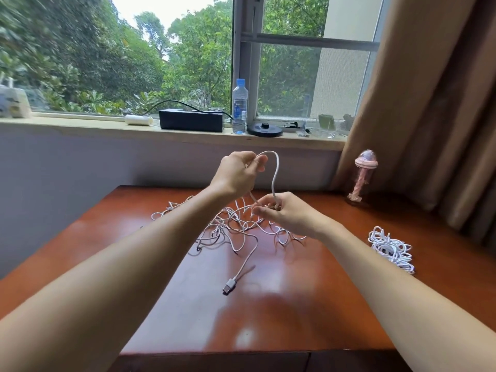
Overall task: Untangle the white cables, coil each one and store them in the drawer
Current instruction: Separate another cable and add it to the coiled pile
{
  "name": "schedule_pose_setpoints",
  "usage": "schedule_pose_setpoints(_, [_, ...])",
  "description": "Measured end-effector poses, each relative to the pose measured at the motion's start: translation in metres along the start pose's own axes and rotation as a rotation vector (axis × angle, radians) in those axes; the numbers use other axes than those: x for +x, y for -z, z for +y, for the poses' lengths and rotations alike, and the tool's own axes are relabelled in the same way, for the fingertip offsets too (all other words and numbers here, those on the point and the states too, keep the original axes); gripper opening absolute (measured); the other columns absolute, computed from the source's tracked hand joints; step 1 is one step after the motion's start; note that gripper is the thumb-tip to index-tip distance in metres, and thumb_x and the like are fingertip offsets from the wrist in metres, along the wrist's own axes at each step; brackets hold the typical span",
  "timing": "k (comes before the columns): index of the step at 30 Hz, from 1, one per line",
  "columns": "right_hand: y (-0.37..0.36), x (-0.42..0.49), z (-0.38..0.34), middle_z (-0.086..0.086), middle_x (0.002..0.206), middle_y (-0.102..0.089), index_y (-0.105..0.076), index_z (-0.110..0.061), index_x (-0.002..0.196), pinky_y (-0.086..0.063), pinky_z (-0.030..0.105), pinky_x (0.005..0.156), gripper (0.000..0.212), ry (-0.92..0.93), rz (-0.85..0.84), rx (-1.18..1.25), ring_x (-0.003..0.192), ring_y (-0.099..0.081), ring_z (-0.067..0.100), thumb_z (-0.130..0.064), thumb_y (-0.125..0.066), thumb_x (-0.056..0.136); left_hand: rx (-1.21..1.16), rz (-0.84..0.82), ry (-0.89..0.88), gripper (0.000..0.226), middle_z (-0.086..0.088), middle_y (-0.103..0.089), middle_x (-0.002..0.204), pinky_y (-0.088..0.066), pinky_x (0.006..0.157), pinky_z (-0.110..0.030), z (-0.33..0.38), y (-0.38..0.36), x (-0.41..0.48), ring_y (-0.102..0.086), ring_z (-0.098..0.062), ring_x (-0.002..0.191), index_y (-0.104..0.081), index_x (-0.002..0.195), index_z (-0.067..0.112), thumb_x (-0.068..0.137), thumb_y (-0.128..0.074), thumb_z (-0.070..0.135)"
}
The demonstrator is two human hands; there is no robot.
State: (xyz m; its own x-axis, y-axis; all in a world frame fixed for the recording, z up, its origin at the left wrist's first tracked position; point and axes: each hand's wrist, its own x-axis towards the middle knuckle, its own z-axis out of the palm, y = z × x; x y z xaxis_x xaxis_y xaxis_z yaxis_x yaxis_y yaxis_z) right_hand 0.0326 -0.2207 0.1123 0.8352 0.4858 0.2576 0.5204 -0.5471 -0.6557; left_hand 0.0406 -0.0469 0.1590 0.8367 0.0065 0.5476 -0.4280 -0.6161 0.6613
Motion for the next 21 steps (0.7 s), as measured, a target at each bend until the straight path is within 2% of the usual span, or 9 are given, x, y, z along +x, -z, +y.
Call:
schedule_pose_setpoints(3, [-0.001, -0.001, 0.002, -0.027, 0.058, -0.062, -0.074, -0.019, 0.092, -0.037, 0.01, 0.054, 0.023, 0.009, 0.008, -0.006, 0.055, -0.054, -0.006, -0.036, -0.061, 0.101, -0.053, -0.01, 0.041, 0.036, -0.002, -0.062, 0.056, -0.043, 0.045, -0.019, -0.002, 0.001, -0.003, -0.056, -0.008, 0.04, -0.07, 0.09, 0.014, 0.102, -0.055, 0.044])
schedule_pose_setpoints(5, [-0.002, -0.001, 0.004, -0.026, 0.057, -0.061, -0.07, -0.023, 0.084, -0.037, 0.01, 0.056, 0.024, 0.007, 0.025, 0.036, 0.055, -0.053, -0.006, -0.032, -0.058, 0.103, -0.096, -0.053, 0.067, 0.038, -0.007, -0.067, 0.065, -0.047, 0.049, -0.022, -0.008, -0.001, -0.008, -0.064, -0.013, 0.047, -0.064, 0.096, 0.011, 0.104, -0.05, 0.045])
schedule_pose_setpoints(7, [-0.005, -0.001, 0.009, -0.025, 0.057, -0.06, -0.068, -0.024, 0.081, -0.037, 0.011, 0.057, 0.025, -0.001, 0.056, 0.097, 0.055, -0.051, -0.005, -0.029, -0.058, 0.104, -0.127, -0.114, 0.119, 0.049, -0.01, -0.071, 0.079, -0.054, 0.062, -0.034, -0.019, -0.006, -0.017, -0.07, -0.021, 0.066, -0.06, 0.101, 0.01, 0.104, -0.039, 0.054])
schedule_pose_setpoints(9, [-0.01, 0.001, 0.017, -0.022, 0.06, -0.062, -0.069, -0.022, 0.082, -0.039, 0.016, 0.061, 0.026, -0.013, 0.099, 0.139, 0.057, -0.051, -0.003, -0.031, -0.058, 0.103, -0.184, -0.151, 0.209, 0.063, -0.01, -0.069, 0.094, -0.052, 0.076, -0.04, -0.03, -0.012, -0.031, -0.066, -0.023, 0.084, -0.058, 0.106, 0.011, 0.103, -0.023, 0.064])
schedule_pose_setpoints(12, [-0.016, 0.006, 0.029, -0.02, 0.062, -0.063, -0.07, -0.019, 0.085, -0.042, 0.022, 0.065, 0.028, -0.026, 0.145, 0.178, 0.06, -0.052, -0.001, -0.033, -0.056, 0.104, -0.225, -0.161, 0.234, 0.052, -0.003, -0.061, 0.104, -0.048, 0.092, -0.042, -0.049, -0.02, -0.056, -0.06, -0.022, 0.1, -0.054, 0.113, 0.018, 0.104, -0.024, 0.06])
schedule_pose_setpoints(14, [-0.021, 0.009, 0.033, -0.019, 0.061, -0.062, -0.07, -0.018, 0.085, -0.041, 0.018, 0.062, 0.028, -0.041, 0.172, 0.207, 0.059, -0.051, -0.001, -0.033, -0.056, 0.104, -0.143, -0.207, 0.224, 0.049, -0.001, -0.059, 0.11, -0.046, 0.097, -0.044, -0.065, -0.024, -0.07, -0.058, -0.024, 0.107, -0.052, 0.126, 0.015, 0.104, -0.035, 0.056])
schedule_pose_setpoints(16, [-0.024, 0.013, 0.037, -0.016, 0.06, -0.059, -0.069, -0.02, 0.084, -0.04, 0.017, 0.059, 0.029, -0.06, 0.21, 0.228, 0.058, -0.049, 0.001, -0.033, -0.055, 0.104, 0.033, -0.211, 0.226, 0.068, 0.0, -0.057, 0.116, -0.044, 0.099, -0.045, -0.08, -0.028, -0.085, -0.056, -0.021, 0.11, -0.045, 0.139, 0.015, 0.092, -0.045, 0.065])
schedule_pose_setpoints(18, [-0.025, 0.018, 0.042, -0.008, 0.065, -0.056, -0.069, -0.019, 0.083, -0.041, 0.023, 0.06, 0.029, -0.07, 0.233, 0.259, 0.06, -0.048, 0.008, -0.033, -0.055, 0.105, 0.222, -0.174, 0.19, 0.077, 0.002, -0.05, 0.118, -0.038, 0.099, -0.042, -0.092, -0.032, -0.102, -0.049, -0.019, 0.112, -0.044, 0.134, 0.017, 0.078, -0.046, 0.07])
schedule_pose_setpoints(21, [-0.026, 0.024, 0.05, 0.002, 0.069, -0.053, -0.069, -0.015, 0.086, -0.043, 0.031, 0.063, 0.03, -0.105, 0.264, 0.326, 0.062, -0.047, 0.013, -0.033, -0.054, 0.105, 0.339, -0.161, 0.112, 0.068, 0.003, -0.046, 0.107, -0.035, 0.09, -0.04, -0.104, -0.037, -0.124, -0.046, -0.02, 0.102, -0.046, 0.111, 0.019, 0.07, -0.042, 0.073])
